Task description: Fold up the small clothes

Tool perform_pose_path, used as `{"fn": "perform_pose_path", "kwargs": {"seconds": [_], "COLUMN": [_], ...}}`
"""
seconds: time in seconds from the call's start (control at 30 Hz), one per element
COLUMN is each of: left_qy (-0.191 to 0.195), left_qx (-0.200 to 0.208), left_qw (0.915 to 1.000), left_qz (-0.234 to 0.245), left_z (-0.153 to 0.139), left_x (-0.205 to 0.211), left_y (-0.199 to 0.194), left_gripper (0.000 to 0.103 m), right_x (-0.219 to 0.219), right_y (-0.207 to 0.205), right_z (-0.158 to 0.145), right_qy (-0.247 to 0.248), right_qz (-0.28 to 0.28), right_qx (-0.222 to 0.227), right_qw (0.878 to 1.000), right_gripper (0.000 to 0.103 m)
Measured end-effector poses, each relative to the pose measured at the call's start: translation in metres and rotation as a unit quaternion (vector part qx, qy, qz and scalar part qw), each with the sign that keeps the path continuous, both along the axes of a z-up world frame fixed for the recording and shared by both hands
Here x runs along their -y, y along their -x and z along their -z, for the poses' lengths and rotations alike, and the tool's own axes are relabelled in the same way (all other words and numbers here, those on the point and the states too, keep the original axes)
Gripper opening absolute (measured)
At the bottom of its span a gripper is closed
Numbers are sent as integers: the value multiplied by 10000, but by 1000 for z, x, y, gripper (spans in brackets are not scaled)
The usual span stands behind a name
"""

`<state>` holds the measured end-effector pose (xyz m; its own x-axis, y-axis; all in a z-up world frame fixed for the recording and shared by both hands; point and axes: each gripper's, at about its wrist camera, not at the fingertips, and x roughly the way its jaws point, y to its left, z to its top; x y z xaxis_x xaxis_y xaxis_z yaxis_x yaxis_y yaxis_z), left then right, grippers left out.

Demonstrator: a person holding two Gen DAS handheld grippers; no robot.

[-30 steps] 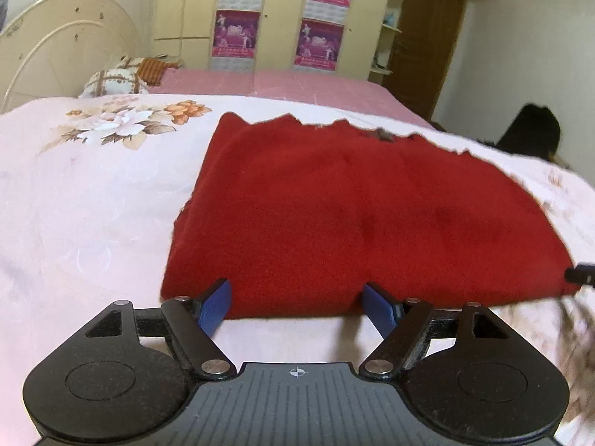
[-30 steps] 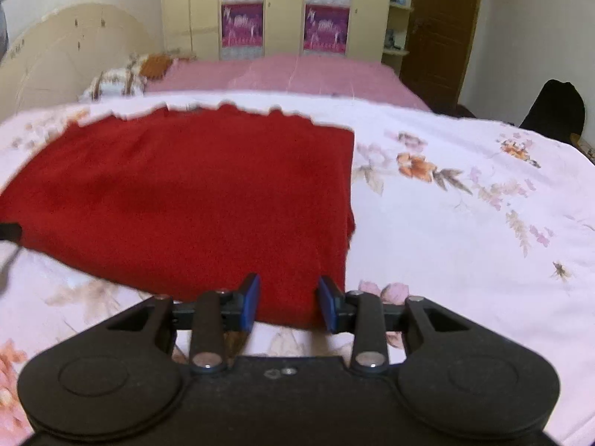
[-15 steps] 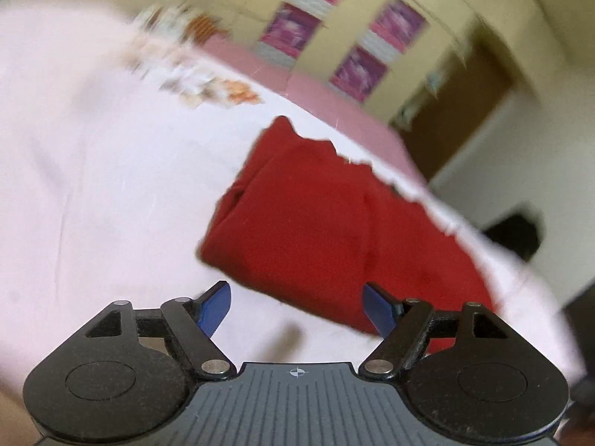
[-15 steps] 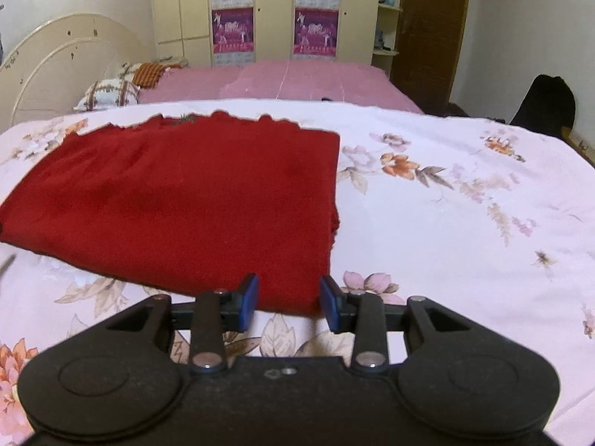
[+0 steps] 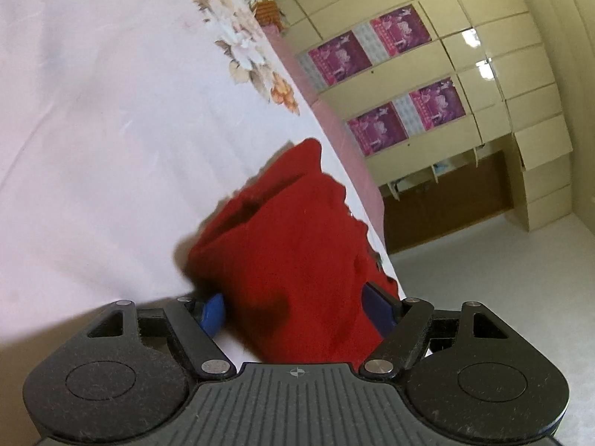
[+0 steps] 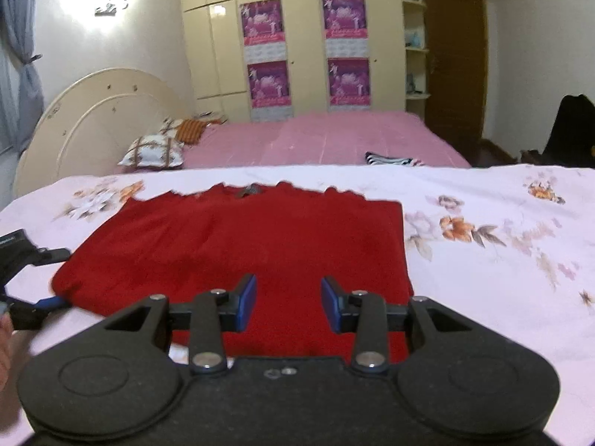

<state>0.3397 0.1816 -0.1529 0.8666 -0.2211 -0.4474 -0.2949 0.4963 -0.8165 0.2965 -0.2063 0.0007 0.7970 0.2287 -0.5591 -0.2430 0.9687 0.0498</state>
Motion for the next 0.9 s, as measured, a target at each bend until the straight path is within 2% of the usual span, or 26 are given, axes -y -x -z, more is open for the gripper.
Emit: {"fn": "perform_pose_path", "kwargs": {"seconds": [0.03,0.07,0.1,0.27,0.33,0.4,0.47,0.57,0.7,0.73,0.77,0.83,0.87,0.9], "left_qy": [-118,-203,-258,-417,-563,-644,-512,-267,-301,-334,-417,-347,-456,-543], "left_qx": [20,37,62,232,230,85,64,109,163,159,52,244,468,566], "left_qw": [9999,9998,9996,9988,9981,9978,9985,9992,9990,9989,9987,9981,9969,9961], "left_qz": [-1,-6,-8,-94,-81,-112,-199,-286,-293,-279,-290,-453,-450,-412], "left_z": [0,-1,-2,-3,-4,-1,4,8,12,12,12,10,2,0], "left_x": [1,2,1,1,4,5,0,-5,-3,-2,-3,-6,-4,-2], "left_y": [-6,-13,-17,-28,-33,-37,-40,-45,-51,-53,-54,-46,-41,-39], "left_gripper": [77,77,77,76,69,47,40,37,37,33,15,13,13,13], "right_x": [-1,-2,-4,-36,-49,-59,-68,-75,-87,-91,-94,-104,-110,-111], "right_y": [-9,-18,-27,-54,-63,-71,-80,-90,-90,-92,-94,-97,-100,-99], "right_z": [3,5,7,14,16,21,30,42,42,42,44,51,59,62], "right_qy": [-115,-251,-365,-412,-444,-482,-465,-461,-469,-440,-397,-54,285,437], "right_qz": [40,36,-10,-427,-594,-713,-768,-798,-1007,-1065,-1107,-1144,-1090,-1112], "right_qx": [-44,-113,-177,-194,-214,-292,-400,-553,-436,-434,-449,-553,-688,-588], "right_qw": [9999,9996,9992,9980,9970,9959,9952,9942,9929,9924,9920,9919,9913,9911], "right_gripper": [26,16,12,11,11,10,9,8,8,8,8,6,2,1]}}
